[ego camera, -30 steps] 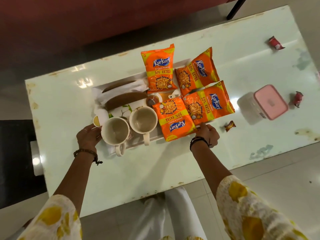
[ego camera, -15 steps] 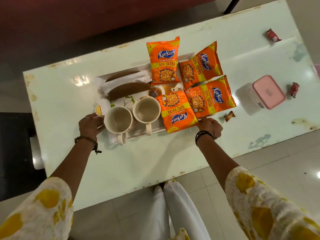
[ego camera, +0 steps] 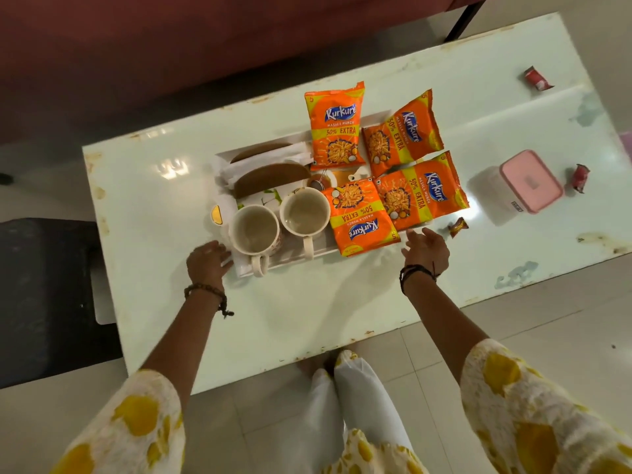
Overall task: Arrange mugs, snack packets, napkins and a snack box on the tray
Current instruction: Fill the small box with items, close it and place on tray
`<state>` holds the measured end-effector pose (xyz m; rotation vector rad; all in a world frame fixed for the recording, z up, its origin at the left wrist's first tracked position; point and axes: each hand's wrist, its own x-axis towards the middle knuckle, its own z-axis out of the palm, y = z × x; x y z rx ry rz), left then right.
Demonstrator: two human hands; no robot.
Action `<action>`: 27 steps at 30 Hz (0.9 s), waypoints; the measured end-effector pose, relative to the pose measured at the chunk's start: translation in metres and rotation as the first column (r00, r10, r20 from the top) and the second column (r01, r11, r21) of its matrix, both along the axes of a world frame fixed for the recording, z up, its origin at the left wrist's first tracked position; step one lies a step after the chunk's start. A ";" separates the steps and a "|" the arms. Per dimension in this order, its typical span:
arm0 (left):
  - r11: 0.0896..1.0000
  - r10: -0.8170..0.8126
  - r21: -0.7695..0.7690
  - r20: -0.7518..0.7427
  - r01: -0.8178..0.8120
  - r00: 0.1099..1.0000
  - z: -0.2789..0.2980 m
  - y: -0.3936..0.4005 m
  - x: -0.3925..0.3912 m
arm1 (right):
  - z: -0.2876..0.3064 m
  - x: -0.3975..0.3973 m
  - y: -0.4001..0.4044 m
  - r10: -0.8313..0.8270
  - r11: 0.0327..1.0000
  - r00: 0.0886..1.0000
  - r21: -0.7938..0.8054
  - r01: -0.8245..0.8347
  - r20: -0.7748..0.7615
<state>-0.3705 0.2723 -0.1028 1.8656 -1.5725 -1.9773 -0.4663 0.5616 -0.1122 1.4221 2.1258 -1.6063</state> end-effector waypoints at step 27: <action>0.666 -0.746 -0.181 -0.179 0.723 0.642 0.012 0.395 -0.178 | 0.025 -0.105 0.218 0.760 0.529 0.646 0.507 -0.681 0.074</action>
